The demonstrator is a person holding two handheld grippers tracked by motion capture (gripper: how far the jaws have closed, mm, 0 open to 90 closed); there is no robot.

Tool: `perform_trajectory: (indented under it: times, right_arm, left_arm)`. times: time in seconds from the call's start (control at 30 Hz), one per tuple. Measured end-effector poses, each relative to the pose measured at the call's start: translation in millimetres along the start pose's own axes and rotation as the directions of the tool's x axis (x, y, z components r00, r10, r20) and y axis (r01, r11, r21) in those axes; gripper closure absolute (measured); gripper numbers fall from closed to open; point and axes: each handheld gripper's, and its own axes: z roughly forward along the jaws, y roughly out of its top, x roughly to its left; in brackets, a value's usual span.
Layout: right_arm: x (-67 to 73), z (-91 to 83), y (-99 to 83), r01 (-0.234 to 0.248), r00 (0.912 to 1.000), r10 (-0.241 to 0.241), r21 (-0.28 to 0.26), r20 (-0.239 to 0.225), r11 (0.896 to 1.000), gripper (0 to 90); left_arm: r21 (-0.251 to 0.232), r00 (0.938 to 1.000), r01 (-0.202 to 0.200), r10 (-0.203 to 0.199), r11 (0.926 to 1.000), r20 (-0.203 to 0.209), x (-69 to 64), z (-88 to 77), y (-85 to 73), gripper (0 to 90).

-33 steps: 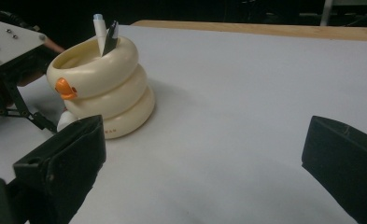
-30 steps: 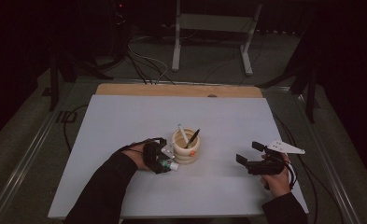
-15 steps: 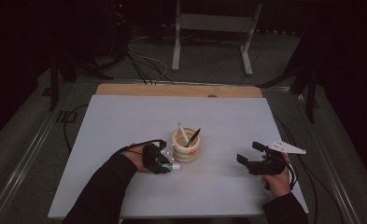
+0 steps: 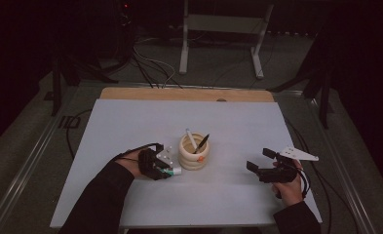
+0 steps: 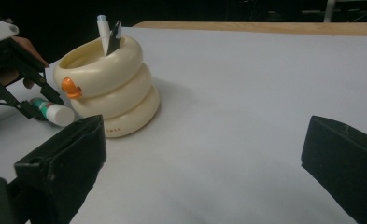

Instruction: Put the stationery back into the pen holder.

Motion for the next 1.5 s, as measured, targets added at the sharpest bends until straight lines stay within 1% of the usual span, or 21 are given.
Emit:
perform_trajectory:
  times: [0.2, 0.43, 0.73, 0.83, 0.9, 1.1, 1.27, 1.5]
  right_arm:
    - [-0.5, -0.5, -0.1, -0.004, 1.0, 0.004, -0.001, 0.0, 1.0, 0.1]
    - [-0.9, -0.7, -0.2, -0.006, 1.0, 0.006, -0.002, 0.0, 1.0, 0.1]
    - [-1.8, -1.5, -0.1, -0.011, 0.9999, 0.011, -0.008, 0.0, 1.0, 0.1]
    - [-1.6, -1.4, -0.2, -0.011, 0.9999, 0.011, -0.008, -0.001, 1.0, 0.1]
    - [-1.6, -1.3, -0.2, -0.011, 0.9999, 0.011, -0.007, -0.001, 1.0, 0.1]
    - [-1.9, -1.6, -0.2, -0.014, 0.9999, 0.014, -0.009, -0.001, 1.0, 0.1]
    - [-1.9, -1.3, -0.4, -0.013, 0.9999, 0.013, -0.009, -0.002, 1.0, 0.1]
    - [-1.8, -1.2, -0.5, -0.015, 0.9999, 0.015, -0.007, -0.002, 1.0, 0.1]
  left_arm:
    - [-0.013, 0.9999, 0.012, -0.012, 0.9998, -0.009, 0.1, -6.1, -1.9, 66.7]
    - [-0.023, 0.9993, 0.019, -0.02, 0.9995, -0.031, 0.5, -11.1, -4.0, 66.7]
    - [-0.066, 0.9978, 0.039, -0.042, 0.9971, -0.052, 1.4, -17.8, -4.6, 66.6]
    - [-0.069, 0.9974, 0.039, -0.043, 0.9969, -0.057, 2.1, -20.1, -4.9, 66.6]
    - [-0.084, 0.9968, 0.048, -0.053, 0.9953, -0.06, 2.6, -21.5, -5.4, 66.6]
    - [-0.102, 0.9949, 0.053, -0.061, 0.9934, -0.08, 3.8, -26.1, -6.1, 66.6]
    - [-0.118, 0.9936, 0.062, -0.072, 0.991, -0.087, 4.8, -28.6, -6.5, 66.6]
    - [-0.155, 0.9908, 0.08, -0.096, 0.9846, -0.096, 7.1, -33.0, -6.7, 66.6]
